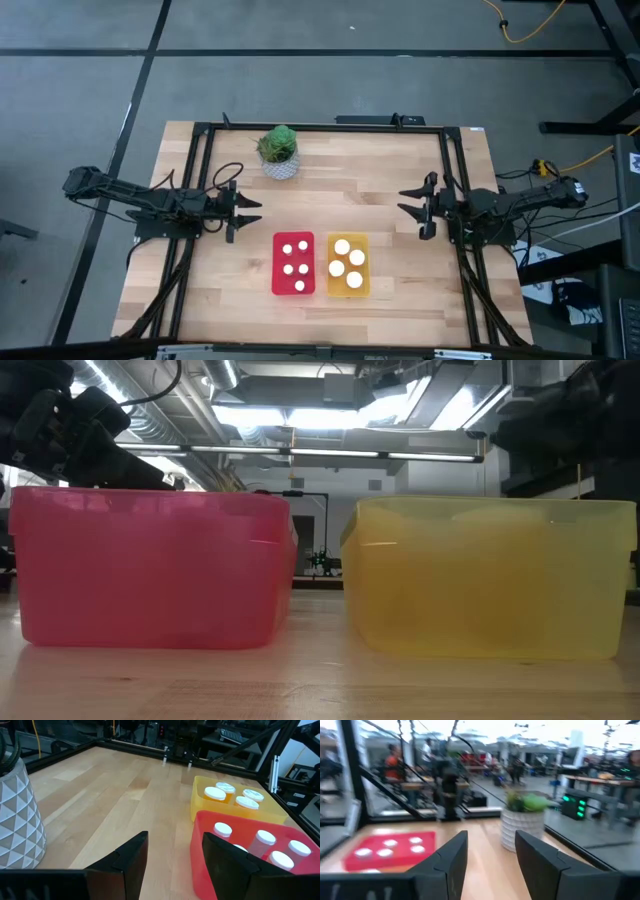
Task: Pick and place medicine bottles into bin by pill shape (circle, oval)
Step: Return to Home Position
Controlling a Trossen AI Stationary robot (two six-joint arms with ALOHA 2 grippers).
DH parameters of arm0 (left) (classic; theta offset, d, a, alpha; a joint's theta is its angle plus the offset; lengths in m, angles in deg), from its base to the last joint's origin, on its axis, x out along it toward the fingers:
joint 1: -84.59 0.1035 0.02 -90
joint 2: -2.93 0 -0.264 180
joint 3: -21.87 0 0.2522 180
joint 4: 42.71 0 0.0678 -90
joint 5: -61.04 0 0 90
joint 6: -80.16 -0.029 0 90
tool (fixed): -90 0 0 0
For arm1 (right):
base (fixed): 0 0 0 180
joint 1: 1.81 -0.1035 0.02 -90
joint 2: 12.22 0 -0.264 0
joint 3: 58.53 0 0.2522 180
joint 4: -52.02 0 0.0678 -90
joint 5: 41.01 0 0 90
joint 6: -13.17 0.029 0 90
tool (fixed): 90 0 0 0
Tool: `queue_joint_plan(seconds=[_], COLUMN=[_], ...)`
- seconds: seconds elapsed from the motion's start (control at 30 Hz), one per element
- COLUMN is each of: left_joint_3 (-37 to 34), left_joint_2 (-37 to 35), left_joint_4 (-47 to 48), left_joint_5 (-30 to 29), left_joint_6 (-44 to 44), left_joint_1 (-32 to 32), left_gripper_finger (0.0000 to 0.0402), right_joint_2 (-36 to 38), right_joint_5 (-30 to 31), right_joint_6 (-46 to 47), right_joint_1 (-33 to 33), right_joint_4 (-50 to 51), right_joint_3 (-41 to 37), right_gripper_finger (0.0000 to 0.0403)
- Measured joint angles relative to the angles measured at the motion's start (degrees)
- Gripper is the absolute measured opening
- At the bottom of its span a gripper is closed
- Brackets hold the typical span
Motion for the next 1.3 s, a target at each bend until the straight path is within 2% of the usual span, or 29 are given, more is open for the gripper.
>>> queue_joint_plan(seconds=[0.33,0.53,1.3], left_joint_3=[0.0,0.0,0.0], left_joint_2=[-0.01,-0.01,-0.01], left_joint_4=[0.0,0.0,0.0], left_joint_5=[0.0,-0.02,0.0], left_joint_6=[0.0,0.0,0.01], left_joint_1=[0.02,0.02,0.02], left_gripper_finger=[0.0181,0.0181,0.0181], right_joint_2=[0.0,-0.39,-0.37], right_joint_5=[-1.01,-12.05,-12.41], right_joint_6=[6.49,4.51,4.88], right_joint_1=[11.06,12.61,12.61], right_joint_4=[17.51,18.72,18.63], right_joint_3=[-0.02,-0.02,-0.02], right_gripper_finger=[0.0167,0.0167,0.0167])
